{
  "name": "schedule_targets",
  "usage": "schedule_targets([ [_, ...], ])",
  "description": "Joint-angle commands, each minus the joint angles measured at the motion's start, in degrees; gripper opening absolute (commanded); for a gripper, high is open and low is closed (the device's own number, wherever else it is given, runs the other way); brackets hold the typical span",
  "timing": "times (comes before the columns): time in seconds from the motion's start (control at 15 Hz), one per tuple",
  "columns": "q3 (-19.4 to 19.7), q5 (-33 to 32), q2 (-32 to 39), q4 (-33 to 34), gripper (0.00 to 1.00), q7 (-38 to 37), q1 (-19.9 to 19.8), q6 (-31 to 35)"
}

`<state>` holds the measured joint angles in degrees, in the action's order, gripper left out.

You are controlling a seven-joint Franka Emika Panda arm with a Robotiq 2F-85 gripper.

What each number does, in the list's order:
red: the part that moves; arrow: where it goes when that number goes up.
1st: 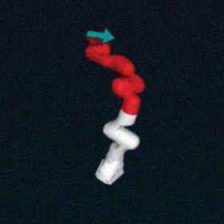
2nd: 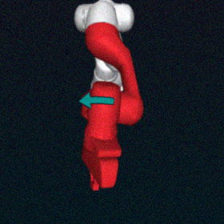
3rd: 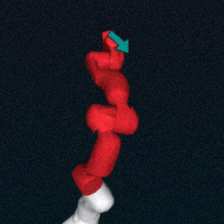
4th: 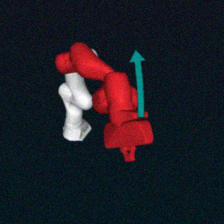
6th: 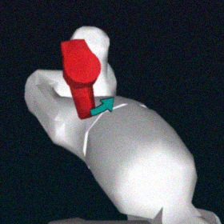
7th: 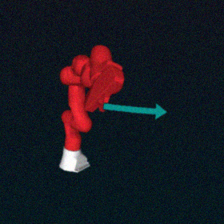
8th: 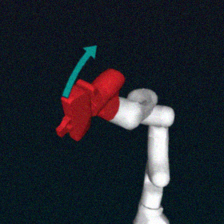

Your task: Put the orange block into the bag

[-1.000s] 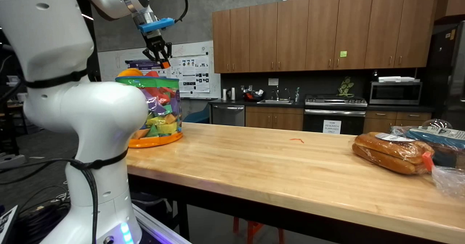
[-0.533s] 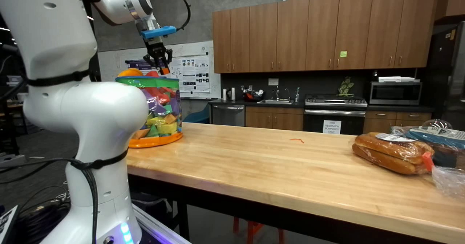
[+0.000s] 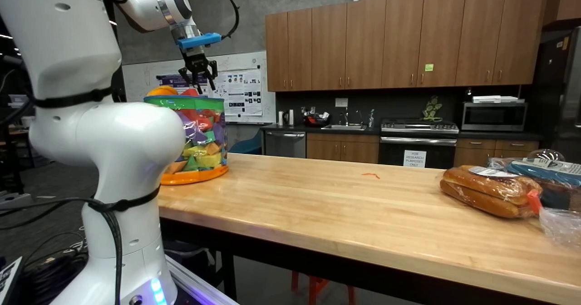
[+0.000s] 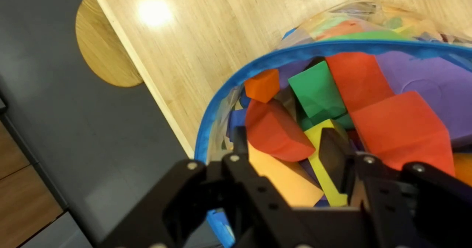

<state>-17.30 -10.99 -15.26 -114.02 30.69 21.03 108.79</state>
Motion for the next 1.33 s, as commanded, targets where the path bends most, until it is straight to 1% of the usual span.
schedule_targets([
  [0.0, 0.0, -0.1, 0.2, 0.3, 0.54, -0.1, 0.1, -0.2],
  [0.2, 0.0, -0.1, 0.2, 0.3, 0.54, -0.1, 0.1, -0.2],
  [0.27, 0.0, -0.1, 0.2, 0.3, 0.79, -0.1, 0.1, -0.2],
  [0.33, 0.2, -0.5, -0.3, -0.5, 0.8, -1.0, -0.3, 0.8],
  [0.47, 1.0, -0.6, -1.5, -2.1, 0.9, -2.9, -1.1, 2.6],
  [0.53, 1.5, -0.2, -2.4, -3.3, 0.97, -3.8, -1.4, 3.9],
  [0.67, 2.9, 0.7, -4.3, -5.8, 1.0, -5.8, -2.3, 6.6],
  [0.93, 6.0, 2.3, -8.3, -11.6, 1.0, -8.6, -4.0, 11.8],
  [1.27, 9.9, 7.3, -12.7, -18.6, 1.0, -10.2, -5.1, 17.9],
])
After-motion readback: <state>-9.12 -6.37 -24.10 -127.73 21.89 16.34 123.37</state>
